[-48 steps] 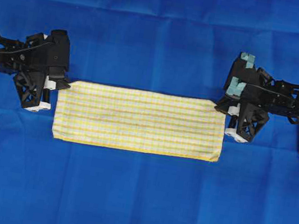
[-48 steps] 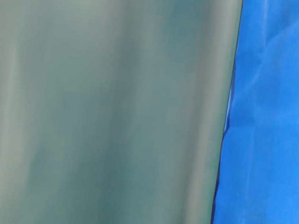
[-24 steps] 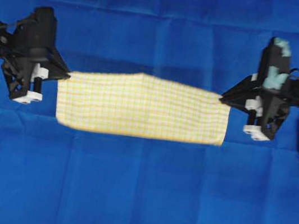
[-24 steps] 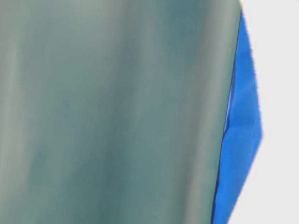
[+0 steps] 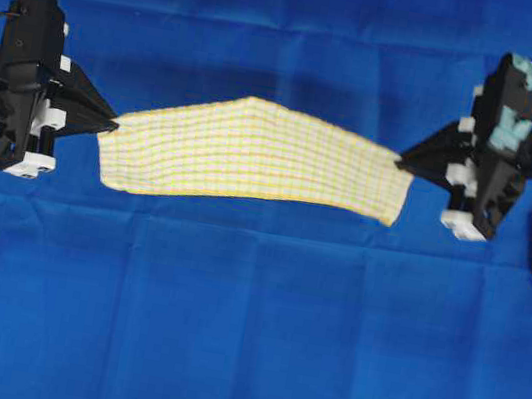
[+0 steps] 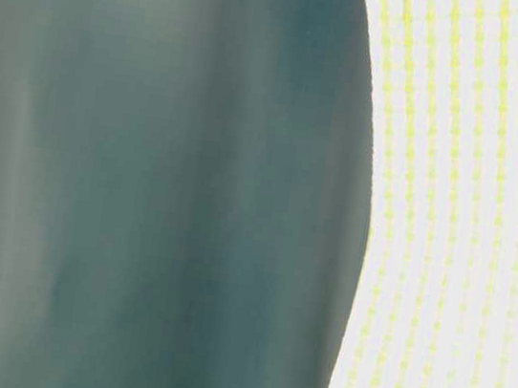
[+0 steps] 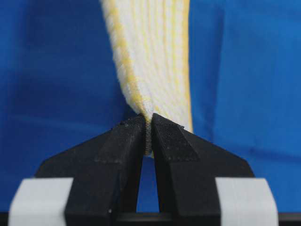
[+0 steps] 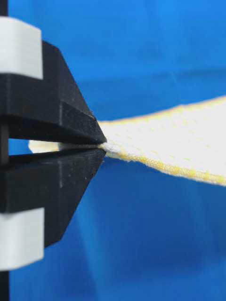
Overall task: Fold the yellow towel.
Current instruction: 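Lift the folded strip and swing the right end upward, then rotate the strip vertical, right gripper top, left gripper bottom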
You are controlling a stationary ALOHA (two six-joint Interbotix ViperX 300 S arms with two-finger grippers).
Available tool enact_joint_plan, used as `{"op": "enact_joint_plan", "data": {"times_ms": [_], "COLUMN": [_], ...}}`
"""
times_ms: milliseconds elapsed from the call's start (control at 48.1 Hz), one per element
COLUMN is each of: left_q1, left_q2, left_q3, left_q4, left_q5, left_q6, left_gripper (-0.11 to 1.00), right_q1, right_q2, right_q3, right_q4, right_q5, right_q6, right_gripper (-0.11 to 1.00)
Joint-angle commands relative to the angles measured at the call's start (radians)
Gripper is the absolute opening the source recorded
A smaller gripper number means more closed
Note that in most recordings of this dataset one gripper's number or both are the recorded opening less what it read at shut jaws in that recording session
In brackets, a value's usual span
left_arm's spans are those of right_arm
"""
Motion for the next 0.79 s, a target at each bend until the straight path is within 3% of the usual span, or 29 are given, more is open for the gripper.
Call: {"op": "enact_joint_plan", "data": {"times_ms": [0, 416, 770], "left_q1": [-0.041, -0.227, -0.262], "left_q2": [0.002, 0.124, 0.422], "left_q3": [-0.012, -0.067, -0.314], "left_q4": [0.0, 0.0, 0.0], "left_q5": [-0.044, -0.268, -0.325], "left_q6": [-0.025, -0.075, -0.074], "left_gripper": [0.03, 0.03, 0.03], "right_q1": [-0.046, -0.272, -0.35], "right_q2": [0.034, 0.247, 0.376], "right_q3": [-0.038, -0.184, -0.33], "right_q4": [-0.011, -0.035, -0.091], "right_q5": [-0.035, -0.118, -0.137], "right_q6": [-0.002, -0.005, -0.005], "right_gripper": [0.02, 0.02, 0.02]}}
